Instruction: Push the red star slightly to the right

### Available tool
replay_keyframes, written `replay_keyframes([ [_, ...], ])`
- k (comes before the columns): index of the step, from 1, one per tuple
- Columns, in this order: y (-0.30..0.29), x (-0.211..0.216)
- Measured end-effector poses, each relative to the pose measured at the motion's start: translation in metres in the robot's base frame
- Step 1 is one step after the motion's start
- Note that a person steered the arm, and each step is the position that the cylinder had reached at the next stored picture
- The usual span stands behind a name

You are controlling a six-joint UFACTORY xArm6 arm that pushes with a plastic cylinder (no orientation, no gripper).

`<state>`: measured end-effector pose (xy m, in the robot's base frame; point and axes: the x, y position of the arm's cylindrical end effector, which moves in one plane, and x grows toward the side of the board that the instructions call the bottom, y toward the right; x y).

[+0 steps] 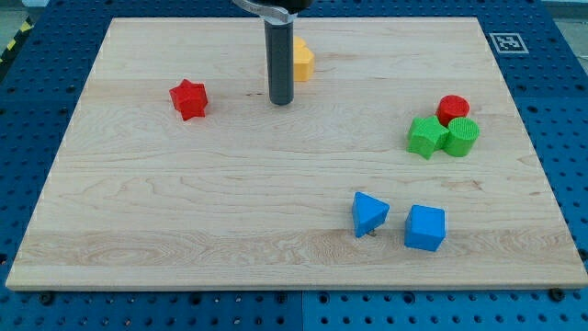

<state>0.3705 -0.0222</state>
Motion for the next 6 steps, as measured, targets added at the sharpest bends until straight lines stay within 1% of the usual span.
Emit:
replay_keyframes([
  [1, -0.004, 0.017],
  [2, -0.004, 0.018],
  [3, -0.016, 0.027],
  [4, -0.079, 0.034],
  [5, -0.11, 0.044],
  [6, -0.115, 0.07],
])
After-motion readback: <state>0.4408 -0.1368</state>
